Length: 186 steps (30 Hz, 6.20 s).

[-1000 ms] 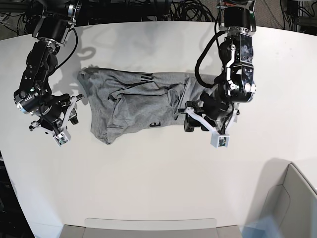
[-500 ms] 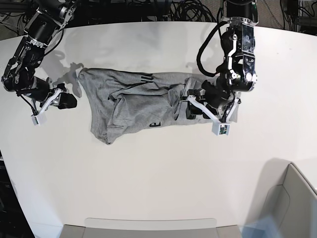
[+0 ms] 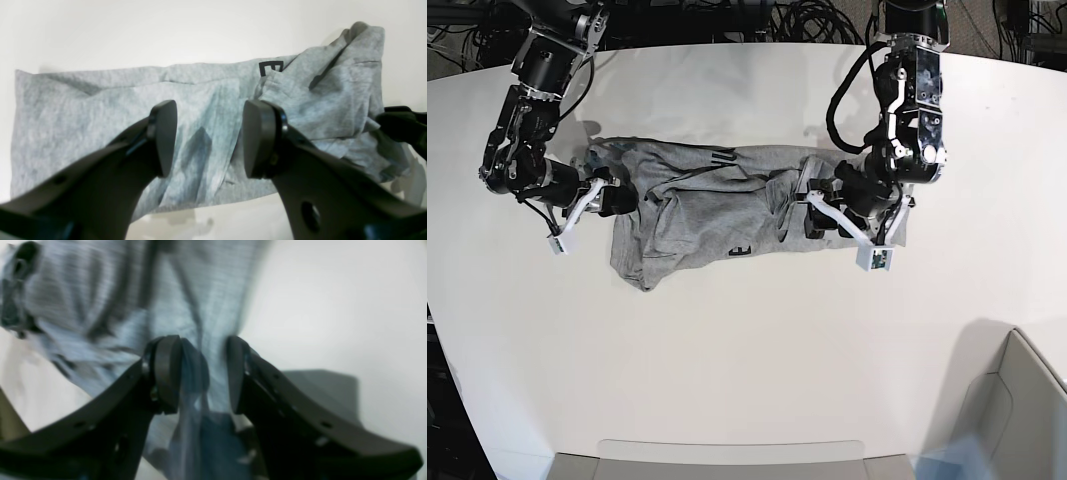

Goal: Fold the T-shirt properly
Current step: 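Grasp the folded bundle with both grippers from its sides, then lift the bundle end with the right gripper and fold it over the left gripper, then press and tuck the folded bundle with both grippers, then drag the folded bundle with the left gripper toward the table edge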

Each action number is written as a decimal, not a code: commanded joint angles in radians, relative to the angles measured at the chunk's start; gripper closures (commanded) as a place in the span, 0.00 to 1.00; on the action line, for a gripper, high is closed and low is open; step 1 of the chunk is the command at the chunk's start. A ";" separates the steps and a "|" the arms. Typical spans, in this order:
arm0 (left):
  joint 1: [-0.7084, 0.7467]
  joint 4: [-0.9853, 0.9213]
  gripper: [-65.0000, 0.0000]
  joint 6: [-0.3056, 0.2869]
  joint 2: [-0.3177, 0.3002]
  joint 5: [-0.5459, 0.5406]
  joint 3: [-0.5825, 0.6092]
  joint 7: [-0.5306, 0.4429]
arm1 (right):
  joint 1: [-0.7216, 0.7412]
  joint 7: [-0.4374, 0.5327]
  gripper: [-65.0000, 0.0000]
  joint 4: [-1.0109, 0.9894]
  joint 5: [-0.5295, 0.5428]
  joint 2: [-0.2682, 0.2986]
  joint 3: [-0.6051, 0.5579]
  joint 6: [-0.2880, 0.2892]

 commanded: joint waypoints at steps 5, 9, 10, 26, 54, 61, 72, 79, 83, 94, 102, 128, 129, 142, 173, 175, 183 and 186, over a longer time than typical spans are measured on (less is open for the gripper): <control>0.010 0.018 0.53 -0.004 -0.001 -0.007 0.000 -0.020 | 0.022 -0.011 0.64 0.012 -0.018 -0.048 -0.099 0.014; 0.033 0.018 0.53 -0.004 -0.001 -0.009 -0.001 -0.015 | 0.031 -0.011 0.64 0.012 -0.015 -0.089 -0.151 0.014; 0.036 0.018 0.53 -0.004 -0.001 -0.009 -0.001 -0.015 | 0.039 -0.011 0.64 0.012 -0.018 -0.097 -0.153 0.014; 0.065 0.030 0.53 0.002 -0.001 -0.010 -0.003 -0.015 | 0.097 0.142 1.00 0.012 -0.116 -0.049 -0.337 0.006; 0.162 0.030 0.53 -0.004 -0.001 -0.010 -0.232 0.022 | 0.181 0.058 1.00 0.443 -0.271 0.199 -0.907 -0.858; 0.162 0.030 0.53 -0.004 -0.001 -0.010 -0.285 0.071 | 0.204 0.058 1.00 0.415 -0.531 0.054 -1.092 -0.902; 0.162 0.026 0.53 -0.004 -0.001 -0.007 -0.279 0.069 | 0.217 0.064 1.00 0.163 -0.982 -0.232 -1.231 -0.899; 0.159 0.024 0.53 -0.004 -0.001 -0.007 -0.282 0.066 | 0.181 0.065 0.62 0.183 -0.950 -0.235 -1.386 -0.898; 0.159 0.024 0.53 -0.004 -0.001 -0.007 -0.282 0.066 | 0.152 0.059 0.61 0.228 -0.950 -0.236 -1.463 -0.843; 0.162 0.024 0.53 -0.004 -0.001 -0.007 -0.284 0.066 | 0.054 0.065 0.61 0.499 -0.957 -0.224 -1.452 -0.491; 0.149 0.026 0.53 -0.005 0.005 -0.013 -0.245 0.063 | 0.091 0.065 0.61 0.608 -0.950 -0.157 -1.159 -0.479; 0.002 -0.260 0.99 0.004 0.000 -0.006 0.266 -0.130 | 0.097 0.276 0.96 0.220 -0.954 -0.069 -0.811 -0.040; 0.008 -0.267 1.00 0.004 -0.001 -0.006 0.252 -0.132 | 0.083 0.276 0.96 0.222 -0.956 -0.069 -0.811 -0.014; -0.220 -0.513 0.99 -0.001 0.003 -0.007 0.006 -0.133 | -0.096 0.214 0.96 0.394 -0.956 -0.135 -0.872 0.014; -0.111 -0.364 0.99 0.004 0.080 -0.007 0.259 -0.136 | 0.175 0.314 0.96 0.116 -0.954 -0.184 -0.593 0.014; -0.114 -0.439 1.00 0.004 0.074 -0.006 0.246 -0.136 | 0.164 0.314 0.96 0.074 -0.954 -0.186 -0.594 0.014; -0.194 -0.551 1.00 -0.001 0.020 -0.006 -0.037 -0.138 | 0.032 0.316 0.96 0.104 -0.951 -0.201 -0.777 0.014; -0.217 -0.550 1.00 -0.002 0.000 -0.010 -0.075 -0.124 | 0.006 0.316 0.96 0.154 -0.951 -0.203 -0.812 0.014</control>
